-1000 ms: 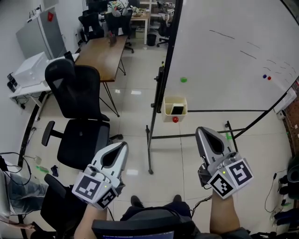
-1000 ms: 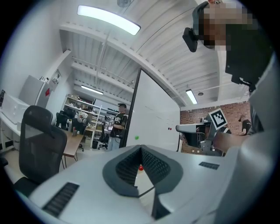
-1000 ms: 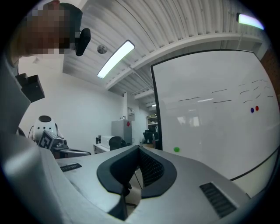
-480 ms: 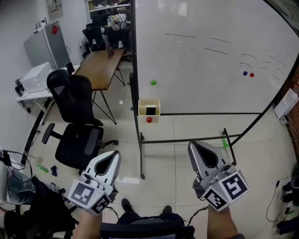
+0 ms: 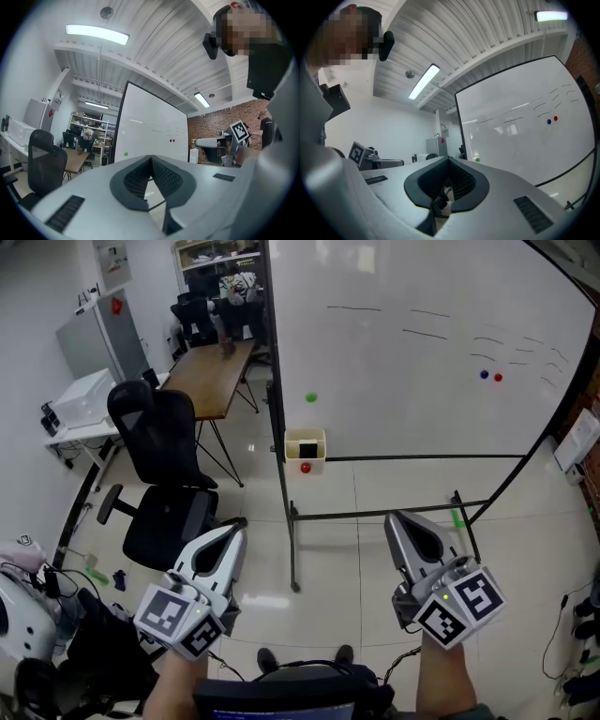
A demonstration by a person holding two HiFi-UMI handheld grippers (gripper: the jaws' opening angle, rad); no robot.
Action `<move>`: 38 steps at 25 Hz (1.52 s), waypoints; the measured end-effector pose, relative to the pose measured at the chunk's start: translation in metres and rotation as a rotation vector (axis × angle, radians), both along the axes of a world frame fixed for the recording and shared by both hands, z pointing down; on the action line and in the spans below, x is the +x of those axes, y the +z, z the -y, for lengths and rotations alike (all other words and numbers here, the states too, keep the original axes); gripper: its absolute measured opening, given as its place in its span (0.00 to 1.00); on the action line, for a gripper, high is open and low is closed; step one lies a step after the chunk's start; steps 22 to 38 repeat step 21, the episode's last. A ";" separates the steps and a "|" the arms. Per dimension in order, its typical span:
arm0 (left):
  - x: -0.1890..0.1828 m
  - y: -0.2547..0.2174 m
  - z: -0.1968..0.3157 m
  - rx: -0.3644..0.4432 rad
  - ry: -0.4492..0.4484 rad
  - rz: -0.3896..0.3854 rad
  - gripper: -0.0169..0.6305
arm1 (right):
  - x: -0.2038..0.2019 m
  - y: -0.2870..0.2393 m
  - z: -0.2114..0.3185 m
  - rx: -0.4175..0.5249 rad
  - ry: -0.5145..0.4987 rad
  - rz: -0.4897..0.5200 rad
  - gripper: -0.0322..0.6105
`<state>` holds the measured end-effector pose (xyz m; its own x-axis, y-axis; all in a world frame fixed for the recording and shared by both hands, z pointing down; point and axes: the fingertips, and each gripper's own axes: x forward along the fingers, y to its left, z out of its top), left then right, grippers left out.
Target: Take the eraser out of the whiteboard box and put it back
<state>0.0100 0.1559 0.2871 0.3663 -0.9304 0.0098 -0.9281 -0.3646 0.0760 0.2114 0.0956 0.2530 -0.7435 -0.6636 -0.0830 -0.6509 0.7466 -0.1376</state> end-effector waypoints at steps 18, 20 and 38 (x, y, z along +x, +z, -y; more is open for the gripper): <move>-0.019 -0.005 -0.024 0.017 -0.007 -0.034 0.08 | -0.027 -0.008 -0.029 0.031 -0.023 -0.027 0.08; -0.017 -0.004 -0.025 0.017 -0.003 -0.036 0.08 | -0.027 -0.008 -0.031 0.033 -0.024 -0.033 0.07; -0.016 -0.004 -0.026 0.018 -0.001 -0.035 0.08 | -0.027 -0.008 -0.032 0.033 -0.025 -0.036 0.07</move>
